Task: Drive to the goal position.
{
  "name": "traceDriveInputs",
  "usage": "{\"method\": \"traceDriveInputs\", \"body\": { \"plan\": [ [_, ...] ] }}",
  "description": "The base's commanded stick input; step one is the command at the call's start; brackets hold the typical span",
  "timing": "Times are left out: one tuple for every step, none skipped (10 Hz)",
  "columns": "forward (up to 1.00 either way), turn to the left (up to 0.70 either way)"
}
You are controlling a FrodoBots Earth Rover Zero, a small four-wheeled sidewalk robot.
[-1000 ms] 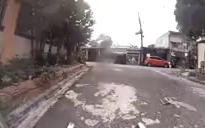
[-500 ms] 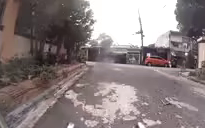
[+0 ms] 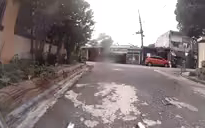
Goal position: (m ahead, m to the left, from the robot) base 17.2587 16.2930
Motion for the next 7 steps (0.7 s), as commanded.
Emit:
{"method": "traceDriveInputs", "body": {
  "plan": [
    [0.06,0.00],
    [0.06,0.00],
    [0.06,0.00],
    [0.06,0.00],
    [0.06,0.00],
    [0.06,0.00],
    [0.06,0.00]
  ]
}}
